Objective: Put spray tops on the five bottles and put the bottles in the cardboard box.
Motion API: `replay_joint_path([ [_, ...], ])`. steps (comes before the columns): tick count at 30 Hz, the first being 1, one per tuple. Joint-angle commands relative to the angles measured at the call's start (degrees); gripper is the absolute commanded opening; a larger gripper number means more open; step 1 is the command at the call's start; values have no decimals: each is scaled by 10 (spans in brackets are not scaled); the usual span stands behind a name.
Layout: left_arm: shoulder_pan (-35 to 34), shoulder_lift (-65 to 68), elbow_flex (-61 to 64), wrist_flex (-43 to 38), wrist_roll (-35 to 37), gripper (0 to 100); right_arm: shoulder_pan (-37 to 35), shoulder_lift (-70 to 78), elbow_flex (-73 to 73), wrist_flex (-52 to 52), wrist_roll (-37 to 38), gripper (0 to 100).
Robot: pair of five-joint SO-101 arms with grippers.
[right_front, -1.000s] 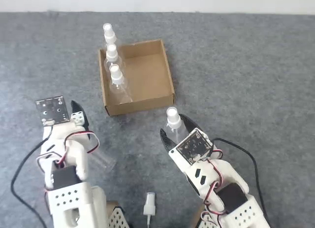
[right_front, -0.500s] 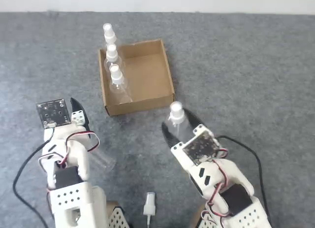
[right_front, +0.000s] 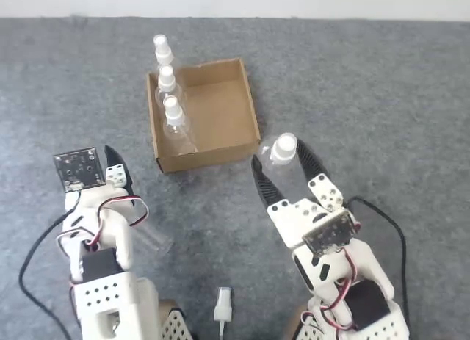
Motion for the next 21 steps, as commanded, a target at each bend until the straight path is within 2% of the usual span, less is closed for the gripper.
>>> replay_joint_path([
  [1, -4, -3, -7, -18, -4, 66, 5, 118, -79, -73, -2, 37],
  [21, -19, -3, -7, -20, -4, 68, 15, 722, -365, -286, -3, 42],
])
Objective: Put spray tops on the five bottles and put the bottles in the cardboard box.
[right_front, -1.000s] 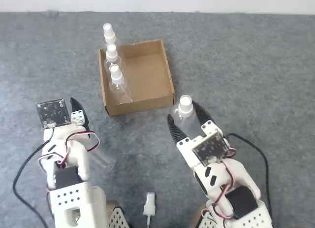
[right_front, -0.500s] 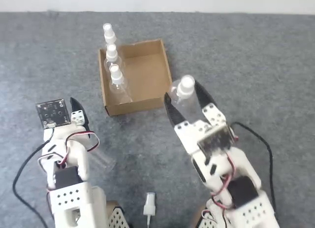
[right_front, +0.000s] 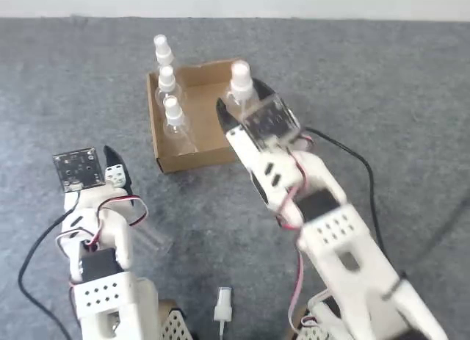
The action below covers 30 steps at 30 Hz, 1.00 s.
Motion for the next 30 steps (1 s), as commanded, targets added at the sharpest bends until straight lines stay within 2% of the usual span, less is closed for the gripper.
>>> replay_joint_path([
  [1, -11, -3, -7, -20, -4, 68, 20, 116, -105, -49, -3, 42],
  [8, -11, -3, -7, -20, -4, 69, 51, 312, -231, -107, -4, 40],
  [14, -11, -3, -7, -20, -4, 69, 53, 444, -331, -113, -4, 39],
  [30, -11, -3, -3, -20, -5, 69, 54, 651, -486, -184, -4, 39],
])
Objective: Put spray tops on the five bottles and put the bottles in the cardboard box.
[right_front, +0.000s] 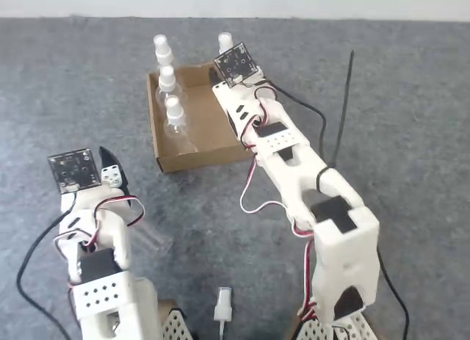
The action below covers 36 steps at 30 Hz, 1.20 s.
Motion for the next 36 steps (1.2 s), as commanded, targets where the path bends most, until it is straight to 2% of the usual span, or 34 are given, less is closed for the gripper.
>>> replay_joint_path([
  [1, -4, -3, -3, -20, -5, 69, 9, 22, -71, -26, -4, 39],
  [14, -4, -3, -3, -20, -6, 70, 15, 96, -104, -105, -4, 42],
  [22, -4, -3, -2, -20, -6, 70, 15, 97, -104, -105, -4, 45],
  [29, -3, -3, -2, -20, -6, 70, 13, 97, -100, -102, -4, 181],
  [36, -2, -3, -1, -20, -6, 70, 13, 97, -100, -102, -3, 184],
])
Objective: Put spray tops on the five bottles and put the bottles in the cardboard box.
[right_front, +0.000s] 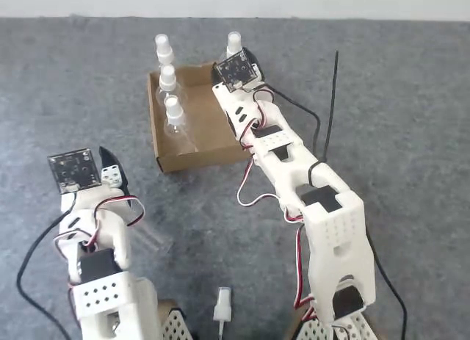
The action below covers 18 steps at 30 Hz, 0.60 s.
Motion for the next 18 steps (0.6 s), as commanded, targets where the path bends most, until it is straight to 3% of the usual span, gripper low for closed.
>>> replay_joint_path([
  [1, -1, -3, -1, -20, -6, 70, 5, -15, -35, -9, -3, 184],
  [9, -1, -3, -1, -20, -6, 70, 4, -21, -39, 35, -6, 266],
  [18, -1, -3, -1, -20, -6, 70, -2, -29, -40, 43, -23, 266],
])
